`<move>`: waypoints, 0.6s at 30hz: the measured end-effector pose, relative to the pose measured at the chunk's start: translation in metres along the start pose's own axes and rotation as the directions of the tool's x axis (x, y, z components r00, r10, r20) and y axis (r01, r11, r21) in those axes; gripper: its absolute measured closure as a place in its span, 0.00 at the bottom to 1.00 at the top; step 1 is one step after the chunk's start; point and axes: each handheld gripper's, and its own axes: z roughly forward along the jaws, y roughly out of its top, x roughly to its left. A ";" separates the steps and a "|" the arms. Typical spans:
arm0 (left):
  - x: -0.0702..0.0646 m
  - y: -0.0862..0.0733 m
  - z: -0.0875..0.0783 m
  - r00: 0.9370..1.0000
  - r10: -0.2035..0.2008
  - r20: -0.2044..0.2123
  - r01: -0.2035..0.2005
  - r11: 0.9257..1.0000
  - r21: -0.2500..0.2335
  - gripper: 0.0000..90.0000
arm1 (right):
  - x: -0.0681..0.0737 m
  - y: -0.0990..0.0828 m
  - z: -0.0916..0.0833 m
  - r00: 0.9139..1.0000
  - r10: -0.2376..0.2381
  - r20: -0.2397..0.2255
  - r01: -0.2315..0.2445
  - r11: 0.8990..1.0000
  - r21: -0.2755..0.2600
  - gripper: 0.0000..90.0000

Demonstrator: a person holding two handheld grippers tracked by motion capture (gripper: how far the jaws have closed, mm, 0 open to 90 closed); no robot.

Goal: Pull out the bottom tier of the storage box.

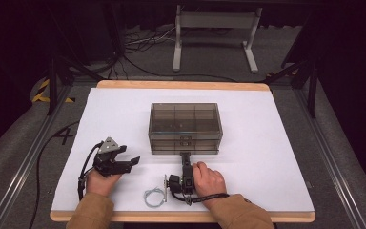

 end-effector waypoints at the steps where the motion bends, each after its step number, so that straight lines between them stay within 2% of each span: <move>1: 0.000 0.000 0.000 1.000 0.000 0.000 0.000 1.000 0.000 0.30 | 0.000 0.000 -0.001 1.000 0.000 -0.001 0.000 1.000 -0.001 0.90; 10: 0.000 0.000 0.000 1.000 -0.002 0.000 0.002 1.000 0.000 0.30 | -0.001 0.000 0.000 1.000 0.003 -0.009 -0.003 1.000 -0.004 0.89; 11: 0.000 0.000 0.000 1.000 -0.002 0.002 0.002 1.000 -0.001 0.30 | -0.002 -0.001 -0.001 1.000 0.013 -0.027 -0.013 1.000 -0.008 0.86; 15: 0.000 0.000 0.000 1.000 -0.003 0.001 0.003 1.000 0.000 0.30 | -0.004 -0.001 -0.003 0.999 0.025 -0.038 -0.025 1.000 -0.018 0.82; 18: 0.000 0.000 0.000 1.000 -0.002 0.002 0.002 1.000 -0.001 0.30 | -0.008 -0.003 -0.007 0.995 0.061 -0.078 -0.064 0.998 -0.030 0.77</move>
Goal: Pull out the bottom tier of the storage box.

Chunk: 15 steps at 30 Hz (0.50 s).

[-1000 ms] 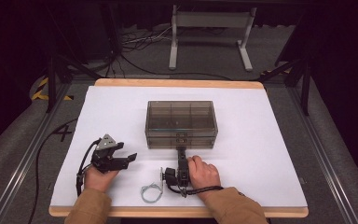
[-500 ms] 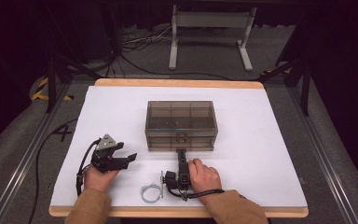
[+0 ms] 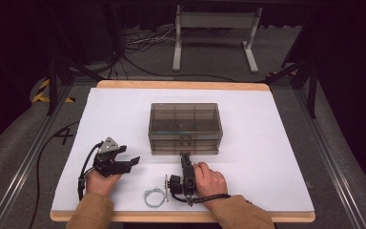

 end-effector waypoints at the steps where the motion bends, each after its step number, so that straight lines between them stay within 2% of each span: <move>1: 0.000 0.000 0.000 1.000 -0.001 0.001 0.001 1.000 0.002 0.30 | -0.003 -0.001 -0.001 1.000 0.001 -0.014 -0.001 1.000 -0.014 0.76; 7: -0.002 0.002 0.002 1.000 0.021 -0.014 -0.021 1.000 0.008 0.31 | -0.008 -0.005 -0.010 0.998 0.056 -0.040 -0.058 0.998 -0.032 0.75; 9: -0.003 0.002 0.003 1.000 0.017 -0.011 -0.017 1.000 0.009 0.31 | -0.010 -0.006 -0.011 0.998 0.054 -0.040 -0.056 0.997 -0.045 0.74; 11: -0.002 0.002 0.002 1.000 0.012 -0.013 -0.012 1.000 0.008 0.31 | -0.013 -0.010 -0.014 0.995 0.086 -0.046 -0.088 0.994 -0.061 0.73; 15: -0.003 0.002 0.002 1.000 0.013 -0.011 -0.013 1.000 0.008 0.31 | -0.015 -0.014 -0.017 0.992 0.112 -0.060 -0.116 0.991 -0.071 0.71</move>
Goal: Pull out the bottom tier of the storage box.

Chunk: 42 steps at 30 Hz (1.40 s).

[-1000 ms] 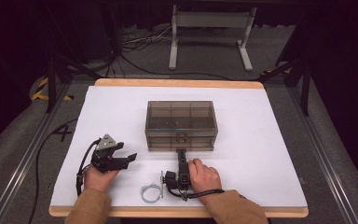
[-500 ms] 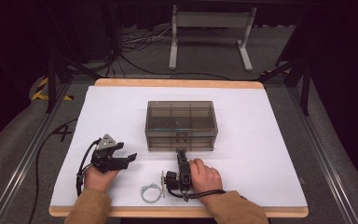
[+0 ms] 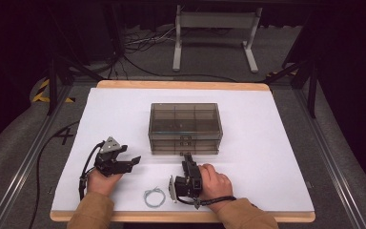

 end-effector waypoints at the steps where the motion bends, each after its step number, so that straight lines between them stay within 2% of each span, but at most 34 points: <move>1: 0.000 0.000 0.000 1.000 -0.002 0.001 0.002 1.000 -0.001 0.31 | -0.002 -0.002 -0.001 1.000 0.001 -0.003 -0.001 1.000 -0.015 0.70; 3: 0.000 0.000 0.000 1.000 0.003 0.000 -0.003 1.000 -0.002 0.31 | -0.005 -0.006 -0.003 0.999 0.032 -0.025 -0.032 0.999 -0.024 0.69; 4: 0.000 0.000 0.000 1.000 0.000 0.000 0.000 1.000 -0.003 0.31 | -0.008 -0.008 -0.004 0.997 0.062 -0.048 -0.064 0.997 -0.032 0.68; 7: 0.000 0.000 -0.001 1.000 0.002 -0.001 -0.002 1.000 -0.002 0.31 | -0.015 -0.017 -0.005 0.985 0.140 -0.099 -0.144 0.989 -0.039 0.66; 10: 0.000 0.000 0.000 1.000 0.001 0.001 -0.001 1.000 0.001 0.31 | -0.020 -0.029 -0.005 0.973 0.190 -0.130 -0.198 0.979 -0.049 0.63; 11: 0.000 0.000 0.000 1.000 0.001 0.001 -0.001 1.000 0.001 0.31 | -0.020 -0.029 -0.005 0.973 0.190 -0.130 -0.198 0.979 -0.049 0.63; 15: 0.000 0.000 0.000 1.000 -0.001 0.001 0.001 1.000 0.000 0.31 | -0.026 -0.041 -0.006 0.955 0.236 -0.177 -0.250 0.966 -0.060 0.60; 16: 0.000 0.000 0.000 1.000 -0.001 0.001 0.001 1.000 0.000 0.31 | -0.028 -0.044 -0.007 0.946 0.260 -0.193 -0.275 0.960 -0.055 0.59; 17: 0.000 0.000 -0.001 1.000 0.001 -0.001 -0.001 1.000 -0.001 0.31 | -0.029 -0.046 -0.007 0.941 0.274 -0.199 -0.290 0.956 -0.055 0.59; 18: 0.000 0.000 -0.001 1.000 0.000 0.000 0.000 1.000 -0.002 0.31 | -0.031 -0.049 -0.007 0.932 0.293 -0.215 -0.311 0.949 -0.058 0.58; 19: 0.000 0.000 -0.001 1.000 -0.002 0.000 0.002 1.000 -0.002 0.31 | -0.033 -0.052 -0.007 0.918 0.321 -0.234 -0.343 0.937 -0.058 0.58; 20: 0.000 0.000 -0.001 1.000 -0.003 0.001 0.003 1.000 -0.003 0.31 | -0.034 -0.054 -0.007 0.912 0.332 -0.242 -0.355 0.933 -0.060 0.58; 21: 0.000 0.000 -0.001 1.000 -0.002 0.001 0.002 1.000 -0.003 0.31 | -0.035 -0.057 -0.008 0.902 0.351 -0.252 -0.378 0.923 -0.067 0.58; 22: 0.000 0.000 -0.001 1.000 -0.001 0.000 0.001 1.000 -0.003 0.31 | -0.038 -0.061 -0.008 0.885 0.377 -0.274 -0.410 0.909 -0.076 0.58; 23: 0.000 0.000 -0.001 1.000 -0.005 0.001 0.005 1.000 -0.003 0.31 | -0.040 -0.064 -0.008 0.873 0.391 -0.292 -0.431 0.898 -0.085 0.58; 24: 0.000 0.000 -0.001 1.000 -0.005 0.001 0.005 1.000 -0.003 0.31 | -0.040 -0.064 -0.008 0.873 0.391 -0.292 -0.431 0.898 -0.085 0.58; 26: 0.000 0.000 -0.001 1.000 -0.008 0.001 0.008 1.000 -0.003 0.31 | -0.044 -0.070 -0.009 0.844 0.426 -0.325 -0.477 0.874 -0.094 0.57; 27: 0.000 0.000 -0.001 1.000 -0.010 0.001 0.010 1.000 -0.004 0.31 | -0.046 -0.074 -0.009 0.821 0.447 -0.355 -0.506 0.858 -0.090 0.57; 29: 0.000 0.000 -0.001 1.000 -0.008 0.003 0.008 1.000 -0.004 0.31 | -0.051 -0.081 -0.008 0.782 0.479 -0.400 -0.553 0.828 -0.090 0.56; 31: 0.000 0.000 -0.001 1.000 -0.008 0.003 0.008 1.000 -0.003 0.31 | -0.054 -0.086 -0.008 0.753 0.499 -0.429 -0.585 0.806 -0.090 0.55; 32: 0.000 0.000 -0.001 1.000 -0.008 0.003 0.008 1.000 -0.003 0.31 | -0.054 -0.086 -0.008 0.753 0.499 -0.429 -0.585 0.806 -0.090 0.55; 34: 0.000 0.000 -0.001 1.000 -0.010 0.003 0.010 1.000 -0.006 0.31 | -0.057 -0.091 -0.008 0.722 0.517 -0.459 -0.618 0.781 -0.091 0.55; 35: 0.000 0.000 -0.001 1.000 -0.010 0.004 0.010 1.000 -0.007 0.31 | -0.059 -0.095 -0.007 0.693 0.530 -0.489 -0.645 0.758 -0.092 0.55; 36: 0.000 0.000 -0.001 1.000 -0.010 0.004 0.010 1.000 -0.007 0.31 | -0.059 -0.095 -0.007 0.693 0.530 -0.489 -0.645 0.758 -0.092 0.55; 37: 0.001 0.000 -0.001 1.000 -0.010 0.005 0.010 1.000 -0.006 0.31 | -0.060 -0.097 -0.007 0.681 0.537 -0.498 -0.656 0.749 -0.090 0.55; 38: 0.001 0.000 -0.001 1.000 -0.010 0.009 0.010 1.000 -0.008 0.31 | -0.061 -0.101 -0.005 0.641 0.545 -0.540 -0.684 0.725 -0.080 0.56; 39: 0.001 0.000 -0.001 1.000 -0.010 0.009 0.010 1.000 -0.008 0.31 | -0.061 -0.102 -0.004 0.629 0.546 -0.553 -0.692 0.718 -0.077 0.56; 40: 0.001 0.000 -0.001 1.000 -0.010 0.009 0.010 1.000 -0.008 0.31 | -0.061 -0.102 -0.004 0.629 0.546 -0.553 -0.692 0.718 -0.077 0.56; 41: 0.001 -0.001 -0.001 1.000 -0.012 0.011 0.012 1.000 -0.011 0.31 | -0.062 -0.103 -0.003 0.613 0.547 -0.570 -0.702 0.708 -0.074 0.56; 42: 0.001 0.000 -0.001 1.000 -0.012 0.014 0.012 1.000 -0.009 0.31 | -0.064 -0.105 -0.003 0.581 0.545 -0.604 -0.724 0.685 -0.078 0.56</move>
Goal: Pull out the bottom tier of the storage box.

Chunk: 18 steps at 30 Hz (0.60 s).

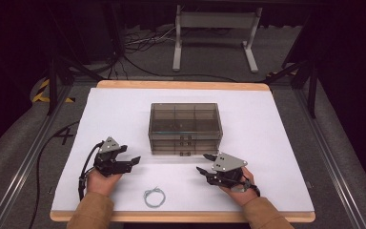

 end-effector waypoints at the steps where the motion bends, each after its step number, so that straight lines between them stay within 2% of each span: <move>1: 0.000 0.000 0.000 1.000 0.000 0.000 0.000 1.000 0.000 0.31 | -0.001 0.000 -0.001 1.000 0.009 -0.012 -0.009 1.000 -0.009 0.56; 5: 0.000 0.000 0.000 1.000 -0.004 0.002 0.004 1.000 0.002 0.31 | -0.007 -0.001 0.000 0.995 0.051 -0.086 -0.051 0.999 0.000 0.62; 6: 0.000 0.000 0.000 1.000 -0.004 0.002 0.004 1.000 0.002 0.31 | -0.007 -0.001 0.000 0.995 0.051 -0.086 -0.051 0.999 0.000 0.62; 7: 0.001 0.000 0.001 1.000 -0.005 0.003 0.005 1.000 0.001 0.31 | -0.010 -0.001 0.001 0.989 0.072 -0.127 -0.071 0.997 0.009 0.63; 11: 0.002 0.000 0.001 1.000 -0.010 0.005 0.010 1.000 -0.005 0.31 | -0.013 0.000 0.000 0.984 0.080 -0.160 -0.078 0.997 0.019 0.66; 12: 0.002 0.000 0.001 1.000 -0.013 0.006 0.013 1.000 -0.007 0.30 | -0.015 0.002 0.000 0.974 0.093 -0.206 -0.089 0.996 0.031 0.69; 13: 0.001 0.000 0.001 1.000 -0.013 0.005 0.013 1.000 -0.007 0.30 | -0.018 0.002 0.000 0.969 0.100 -0.224 -0.094 0.995 0.036 0.70; 14: 0.001 0.000 0.001 1.000 -0.013 0.005 0.013 1.000 -0.007 0.30 | -0.018 0.002 0.000 0.969 0.100 -0.224 -0.094 0.995 0.036 0.70; 15: 0.001 0.000 0.000 1.000 -0.011 0.003 0.012 1.000 -0.006 0.30 | -0.021 0.002 0.000 0.961 0.113 -0.254 -0.104 0.993 0.049 0.71; 18: 0.001 -0.001 0.000 1.000 -0.014 0.003 0.014 1.000 -0.005 0.30 | -0.024 0.003 -0.001 0.959 0.110 -0.263 -0.097 0.993 0.061 0.71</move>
